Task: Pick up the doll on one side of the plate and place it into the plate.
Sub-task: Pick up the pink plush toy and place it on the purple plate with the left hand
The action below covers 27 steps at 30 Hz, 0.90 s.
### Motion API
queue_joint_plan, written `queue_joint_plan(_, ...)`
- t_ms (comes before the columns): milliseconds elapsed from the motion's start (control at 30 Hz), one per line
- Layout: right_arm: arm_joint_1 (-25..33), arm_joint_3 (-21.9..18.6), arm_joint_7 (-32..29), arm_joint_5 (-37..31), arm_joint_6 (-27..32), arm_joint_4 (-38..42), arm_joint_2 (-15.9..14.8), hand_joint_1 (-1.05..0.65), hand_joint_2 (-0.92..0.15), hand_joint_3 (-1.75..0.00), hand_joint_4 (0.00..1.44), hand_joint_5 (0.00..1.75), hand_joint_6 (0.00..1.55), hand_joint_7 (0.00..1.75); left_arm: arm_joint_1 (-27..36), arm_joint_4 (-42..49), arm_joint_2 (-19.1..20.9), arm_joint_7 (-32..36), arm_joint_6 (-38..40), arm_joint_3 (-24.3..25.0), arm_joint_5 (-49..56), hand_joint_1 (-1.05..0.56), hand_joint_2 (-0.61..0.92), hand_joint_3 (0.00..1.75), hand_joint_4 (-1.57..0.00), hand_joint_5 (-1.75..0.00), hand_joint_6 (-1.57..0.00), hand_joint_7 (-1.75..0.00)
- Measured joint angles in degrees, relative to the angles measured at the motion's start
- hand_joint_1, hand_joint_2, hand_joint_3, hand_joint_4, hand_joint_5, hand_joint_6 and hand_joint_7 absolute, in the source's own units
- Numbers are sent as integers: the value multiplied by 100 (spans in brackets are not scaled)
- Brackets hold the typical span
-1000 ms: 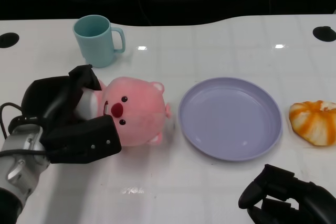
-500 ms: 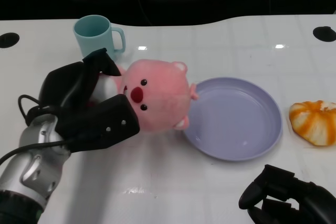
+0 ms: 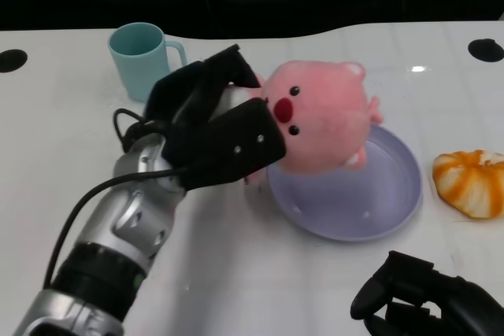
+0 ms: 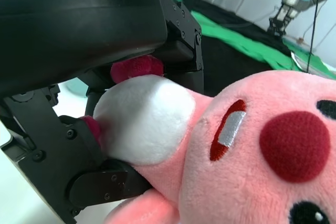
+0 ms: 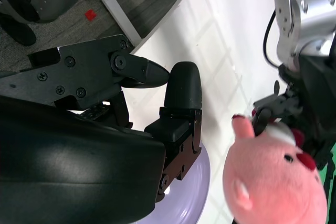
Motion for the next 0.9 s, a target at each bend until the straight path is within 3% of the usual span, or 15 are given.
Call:
queue_joint_plan(467,28,208,-105,-26,79,-114,21,-25,-92,-52,65,175,48,166,-789,1155,-787,54,115,-451,78,-19,40,130,-97,-175,-77,-175)
queue_joint_plan(567,32,260,-129,-40,83,-117,22,-25,-92,-52,65,175,48,166,-990,1505,-890,150,-40,-572,170,-20,40,128,-91,-175,-77,-175)
queue_joint_plan(767,33,284,-197,-53,119,-150,25,-25,-92,-52,64,175,47,166,-1178,2079,-1050,279,-245,-667,230,-17,42,115,-96,-175,-75,-175)
queue_joint_plan(800,32,284,-202,-53,121,-151,26,-25,-92,-52,64,175,47,166,-1184,2133,-1067,279,-244,-672,229,-17,42,109,-95,-175,-74,-168)
queue_joint_plan(833,30,284,-202,-52,121,-151,26,-25,-92,-52,64,175,47,166,-1194,2178,-1076,278,-243,-675,229,-19,44,95,-89,-175,-78,-137)
queue_joint_plan(900,31,284,-202,-52,121,-151,25,-25,-92,-52,64,175,47,166,-1227,2243,-1093,276,-239,-674,223,-20,48,82,-83,-173,-89,-97)
